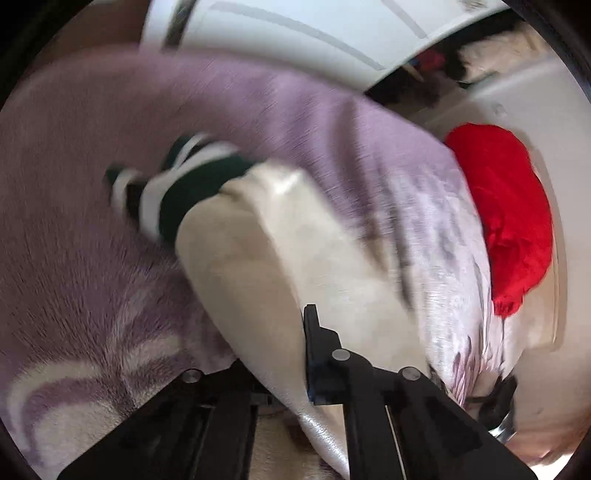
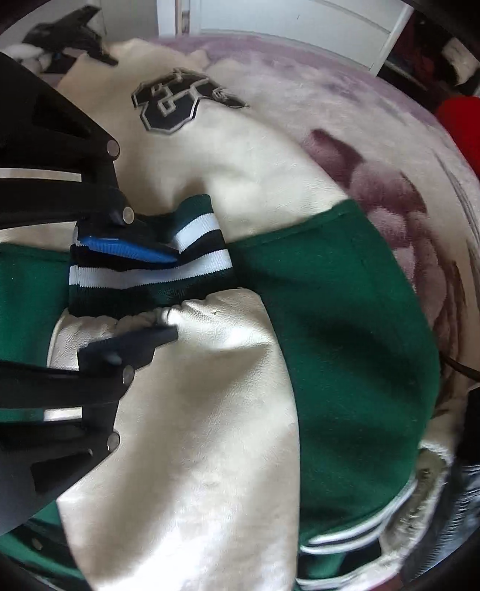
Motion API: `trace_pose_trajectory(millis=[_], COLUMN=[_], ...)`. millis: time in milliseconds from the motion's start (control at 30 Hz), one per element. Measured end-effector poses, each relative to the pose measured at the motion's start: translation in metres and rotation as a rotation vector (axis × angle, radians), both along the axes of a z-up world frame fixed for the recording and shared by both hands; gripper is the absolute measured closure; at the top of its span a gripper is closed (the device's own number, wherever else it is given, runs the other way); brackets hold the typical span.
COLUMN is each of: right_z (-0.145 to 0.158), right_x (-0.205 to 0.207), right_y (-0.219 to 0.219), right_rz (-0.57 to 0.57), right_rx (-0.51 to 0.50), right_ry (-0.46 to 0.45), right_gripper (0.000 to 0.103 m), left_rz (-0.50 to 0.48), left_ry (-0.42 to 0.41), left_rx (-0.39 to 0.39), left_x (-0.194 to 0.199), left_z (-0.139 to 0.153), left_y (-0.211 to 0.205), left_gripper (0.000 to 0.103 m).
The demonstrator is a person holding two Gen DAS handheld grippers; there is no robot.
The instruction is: Fold large clothes
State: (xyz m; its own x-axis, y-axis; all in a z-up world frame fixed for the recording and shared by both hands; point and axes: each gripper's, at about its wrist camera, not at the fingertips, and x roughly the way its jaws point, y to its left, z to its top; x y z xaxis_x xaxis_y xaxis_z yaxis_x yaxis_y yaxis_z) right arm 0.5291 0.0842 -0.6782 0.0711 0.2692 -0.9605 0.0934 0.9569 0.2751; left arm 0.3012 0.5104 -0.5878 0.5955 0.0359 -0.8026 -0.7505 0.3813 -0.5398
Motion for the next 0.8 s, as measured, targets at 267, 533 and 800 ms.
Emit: trace_pose_trajectory(millis=[267, 533, 800], right_z=[0.040, 0.047, 0.077], right_x=[-0.029, -0.061, -0.109], right_y=[-0.081, -0.190, -0.331], right_rz=[-0.059, -0.190, -0.277], right_rx=[-0.225, -0.193, -0.074], right_ry=[-0.019, 0.010, 0.013], right_gripper=[0.017, 0.003, 0.003], left_rz=[-0.182, -0.503, -0.912], left_ry=[-0.048, -0.091, -0.080], left_rx=[0.341, 0.625, 0.669], left_x=[0.038, 0.098, 0.138], left_z=[0.123, 0.198, 0.181], left_y=[-0.060, -0.216, -0.479], left_gripper=[0.102, 0.103, 0.103])
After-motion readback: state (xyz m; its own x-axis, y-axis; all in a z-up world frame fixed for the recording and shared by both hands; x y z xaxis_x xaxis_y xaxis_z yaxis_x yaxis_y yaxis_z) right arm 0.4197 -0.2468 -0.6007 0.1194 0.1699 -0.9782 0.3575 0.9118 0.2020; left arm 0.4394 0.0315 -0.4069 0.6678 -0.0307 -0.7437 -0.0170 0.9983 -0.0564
